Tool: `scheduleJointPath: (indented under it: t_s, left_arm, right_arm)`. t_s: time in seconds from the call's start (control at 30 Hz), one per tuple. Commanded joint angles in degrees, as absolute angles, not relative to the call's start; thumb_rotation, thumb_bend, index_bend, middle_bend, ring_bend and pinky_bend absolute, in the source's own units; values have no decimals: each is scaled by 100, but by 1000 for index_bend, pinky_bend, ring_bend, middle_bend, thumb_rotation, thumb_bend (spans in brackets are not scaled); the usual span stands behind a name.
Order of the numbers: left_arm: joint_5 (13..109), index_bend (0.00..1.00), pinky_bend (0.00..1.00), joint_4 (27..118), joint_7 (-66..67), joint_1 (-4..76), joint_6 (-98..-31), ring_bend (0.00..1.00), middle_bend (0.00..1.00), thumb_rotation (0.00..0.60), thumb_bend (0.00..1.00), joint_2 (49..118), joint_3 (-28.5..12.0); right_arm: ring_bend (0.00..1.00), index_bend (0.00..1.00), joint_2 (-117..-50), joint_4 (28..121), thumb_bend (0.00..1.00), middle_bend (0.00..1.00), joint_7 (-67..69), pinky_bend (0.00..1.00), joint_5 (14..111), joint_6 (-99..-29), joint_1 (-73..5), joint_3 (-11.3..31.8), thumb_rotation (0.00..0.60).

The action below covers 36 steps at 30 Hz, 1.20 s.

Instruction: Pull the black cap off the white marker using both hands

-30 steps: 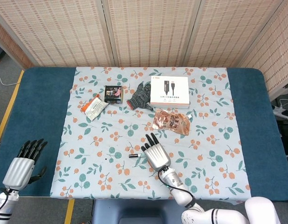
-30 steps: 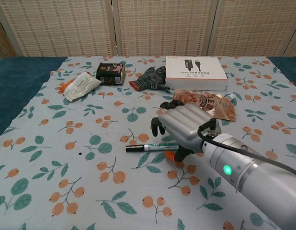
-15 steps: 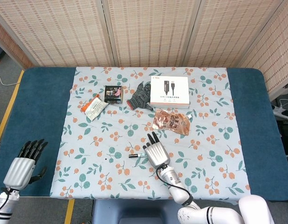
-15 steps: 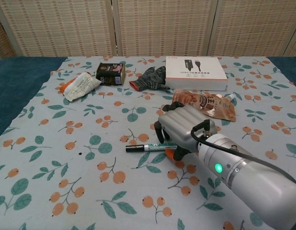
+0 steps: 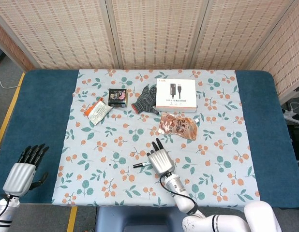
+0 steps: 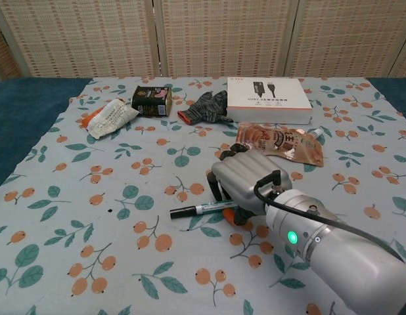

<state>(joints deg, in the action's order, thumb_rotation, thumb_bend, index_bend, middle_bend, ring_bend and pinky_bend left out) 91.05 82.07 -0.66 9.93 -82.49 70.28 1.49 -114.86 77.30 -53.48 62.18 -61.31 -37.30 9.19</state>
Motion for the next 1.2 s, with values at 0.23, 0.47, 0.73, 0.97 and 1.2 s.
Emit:
scheduleJointPath:
  t_s: [0.23, 0.47, 0.73, 0.97, 1.2]
  left_arm:
    - [9108, 0, 15, 8212, -87, 990, -8252, 0, 0, 600, 374, 7017, 133]
    - [9235, 31, 76, 8181, -229, 1006, -8309, 0, 0, 600, 402, 7042, 154]
    - [9458, 246, 357, 8417, -946, 1705, -7742, 116, 212, 600, 441, 7553, -99]
    - [8764, 322, 494, 8999, 118, 2266, -6786, 214, 314, 600, 413, 8140, -464]
    - [8003, 343, 514, 9109, 1428, 2573, -6400, 228, 334, 600, 374, 8862, -720]
  right_arm:
    - [316, 807, -11520, 7612, 370, 712, -5207, 0, 6462, -6298, -3770, 791, 600]
    - [436, 842, -11445, 7555, 409, 820, -4915, 0, 6746, -6353, -3755, 686, 600]
    - [445, 852, -11023, 8116, 430, 827, -4391, 0, 7172, -6528, -3715, 725, 600]
    - [445, 852, -11074, 8240, 430, 827, -4436, 0, 7167, -6594, -3766, 876, 600]
    - [445, 852, -11257, 8128, 429, 826, -4740, 0, 6942, -6539, -3964, 1180, 600]
